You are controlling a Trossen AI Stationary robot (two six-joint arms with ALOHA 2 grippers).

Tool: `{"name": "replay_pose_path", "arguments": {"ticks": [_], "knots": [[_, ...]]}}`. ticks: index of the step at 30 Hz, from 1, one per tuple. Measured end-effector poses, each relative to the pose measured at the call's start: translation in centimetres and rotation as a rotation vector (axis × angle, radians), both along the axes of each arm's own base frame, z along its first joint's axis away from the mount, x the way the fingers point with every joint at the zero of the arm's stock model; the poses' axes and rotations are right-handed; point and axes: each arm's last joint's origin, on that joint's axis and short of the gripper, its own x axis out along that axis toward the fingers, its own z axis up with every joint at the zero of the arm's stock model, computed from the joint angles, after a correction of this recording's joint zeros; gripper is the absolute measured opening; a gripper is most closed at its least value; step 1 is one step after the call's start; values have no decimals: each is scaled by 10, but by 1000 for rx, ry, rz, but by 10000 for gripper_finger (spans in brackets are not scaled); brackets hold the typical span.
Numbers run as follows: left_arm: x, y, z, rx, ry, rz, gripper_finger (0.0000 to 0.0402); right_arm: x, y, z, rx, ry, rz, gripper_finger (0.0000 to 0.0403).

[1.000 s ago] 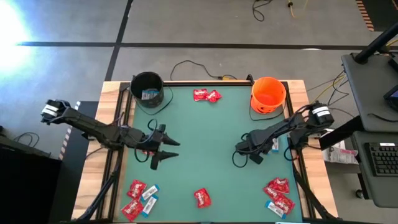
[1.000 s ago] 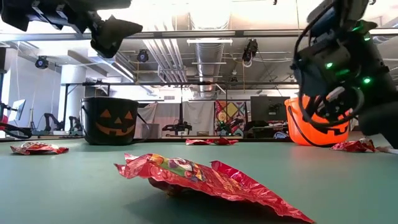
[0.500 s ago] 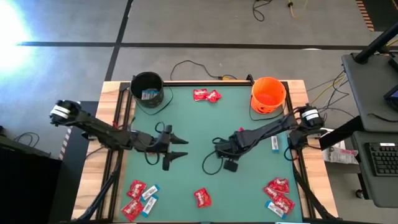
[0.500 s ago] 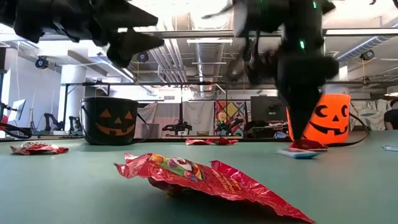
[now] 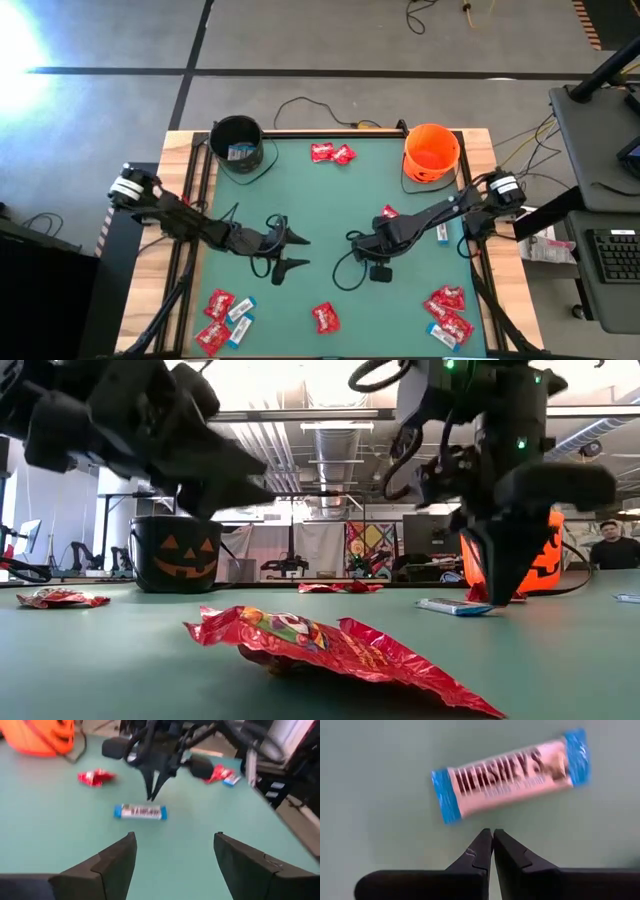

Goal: Sort candy by brand, put in halloween buckets
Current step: Put the white chocolate into the black bucket

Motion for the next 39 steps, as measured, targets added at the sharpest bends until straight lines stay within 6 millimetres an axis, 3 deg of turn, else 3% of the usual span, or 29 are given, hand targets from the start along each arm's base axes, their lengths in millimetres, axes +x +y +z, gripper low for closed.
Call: {"name": "replay_pose_path", "arguments": {"ticks": [8,12,16,21,27,31,34,39], "knots": [[2,-2,-16,-82,66,9,287,27,4,3,51,-301,63,12],[2,-2,-16,-68,65,14,299,34,4,14,44,-320,89,12],[8,-2,-20,-36,92,54,301,28,3,19,16,-214,89,12],[30,-9,-22,-3,87,64,301,16,0,6,6,-135,68,12],[49,-15,-20,27,57,51,301,25,0,-8,45,-348,61,12],[53,-15,-22,0,65,64,301,32,-3,-3,26,-441,44,12],[61,-13,-22,-48,56,92,301,31,-3,4,19,-405,46,12],[82,-18,-30,15,57,97,300,14,1,22,-5,-280,37,12]]}}
